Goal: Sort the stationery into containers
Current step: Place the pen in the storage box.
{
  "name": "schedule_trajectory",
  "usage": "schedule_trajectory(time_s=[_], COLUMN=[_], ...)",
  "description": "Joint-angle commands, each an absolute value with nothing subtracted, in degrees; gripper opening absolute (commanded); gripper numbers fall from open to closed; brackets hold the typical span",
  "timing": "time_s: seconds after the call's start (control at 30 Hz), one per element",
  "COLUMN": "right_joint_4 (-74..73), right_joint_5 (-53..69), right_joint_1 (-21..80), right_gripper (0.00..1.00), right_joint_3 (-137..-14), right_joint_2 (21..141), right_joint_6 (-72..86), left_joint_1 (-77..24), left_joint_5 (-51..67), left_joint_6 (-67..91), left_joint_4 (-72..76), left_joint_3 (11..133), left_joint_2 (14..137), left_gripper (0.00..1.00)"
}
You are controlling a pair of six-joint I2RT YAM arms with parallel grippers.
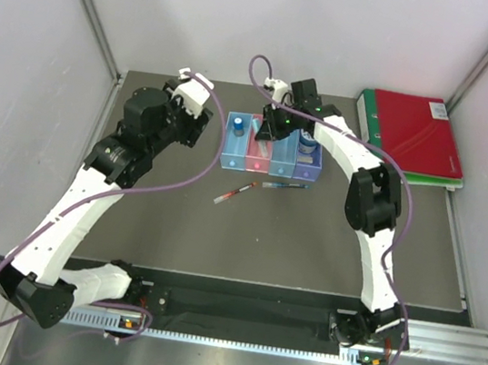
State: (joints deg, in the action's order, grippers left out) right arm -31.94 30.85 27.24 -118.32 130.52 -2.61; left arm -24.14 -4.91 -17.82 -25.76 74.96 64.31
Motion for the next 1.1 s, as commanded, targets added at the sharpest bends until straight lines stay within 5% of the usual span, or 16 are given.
schedule_trajectory(time_s=[0.0,0.23,0.33,0.63,1.07], right_joint_4=[-29.18,-28.56,-28.83,-28.92,-38.21], right_joint_5=[32.26,31.38,30.85,29.01,22.42], right_joint_1=[27.51,27.25,26.90,26.54,26.63], right_gripper=[0.05,0.15,0.29,0.49,0.49], right_joint_3=[-120.76,-120.50,-120.41,-120.15,-113.13], right_joint_2=[131.92,132.89,132.36,130.26,113.24], right_joint_6=[-3.34,-3.87,-4.83,-6.41,-23.36], left_joint_1=[-24.17,-24.17,-24.17,-24.17,-24.17], left_joint_5=[-3.69,-3.16,-2.90,-1.85,2.98], left_joint_6=[-18.28,-18.02,-17.41,-16.70,-18.37], left_joint_4=[-23.38,-23.38,-23.20,-22.94,-24.70], left_joint_3=[74.62,74.09,73.92,73.56,66.72], left_joint_2=[62.84,62.40,62.40,62.14,61.87], left_gripper=[0.65,0.66,0.66,0.67,0.66])
